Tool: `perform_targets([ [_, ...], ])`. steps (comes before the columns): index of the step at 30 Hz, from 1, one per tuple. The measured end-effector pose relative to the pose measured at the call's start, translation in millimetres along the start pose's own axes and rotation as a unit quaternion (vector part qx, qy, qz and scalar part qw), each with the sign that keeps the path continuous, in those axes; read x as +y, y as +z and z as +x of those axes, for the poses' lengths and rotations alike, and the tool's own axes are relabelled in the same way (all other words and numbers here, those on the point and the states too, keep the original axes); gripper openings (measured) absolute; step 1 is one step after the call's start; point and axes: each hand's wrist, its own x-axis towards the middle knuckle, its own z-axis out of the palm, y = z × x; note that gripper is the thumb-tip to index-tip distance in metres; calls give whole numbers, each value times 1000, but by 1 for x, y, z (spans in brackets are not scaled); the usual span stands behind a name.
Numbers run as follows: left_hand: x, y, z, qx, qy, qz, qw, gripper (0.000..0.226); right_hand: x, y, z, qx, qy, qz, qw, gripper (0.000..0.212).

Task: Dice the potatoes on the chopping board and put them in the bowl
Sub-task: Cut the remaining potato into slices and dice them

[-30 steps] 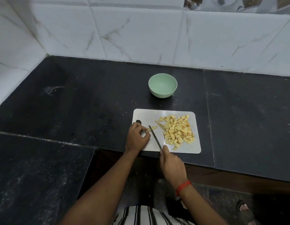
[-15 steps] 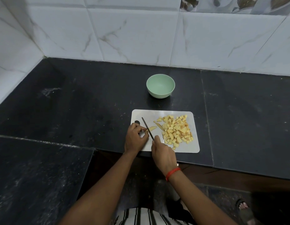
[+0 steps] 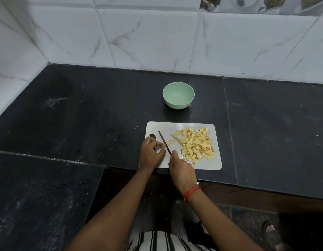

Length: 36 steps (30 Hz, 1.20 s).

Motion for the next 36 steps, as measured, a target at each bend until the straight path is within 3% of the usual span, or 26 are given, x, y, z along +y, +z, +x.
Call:
perform_targets([
  [7, 0, 1, -1, 3, -8, 1, 1000, 8, 10, -4, -21, -40, 2, 4, 999, 10],
  [14, -2, -1, 0, 5, -19, -29, 999, 9, 36, -7, -73, -15, 14, 62, 998, 14],
  [19, -1, -1, 0, -7, -24, -18, 1000, 11, 31, -3, -47, 38, -11, 59, 997, 14],
  [36, -6, -1, -1, 7, -3, -39, 999, 8, 17, 0, -3, 6, -33, 58, 998, 14],
])
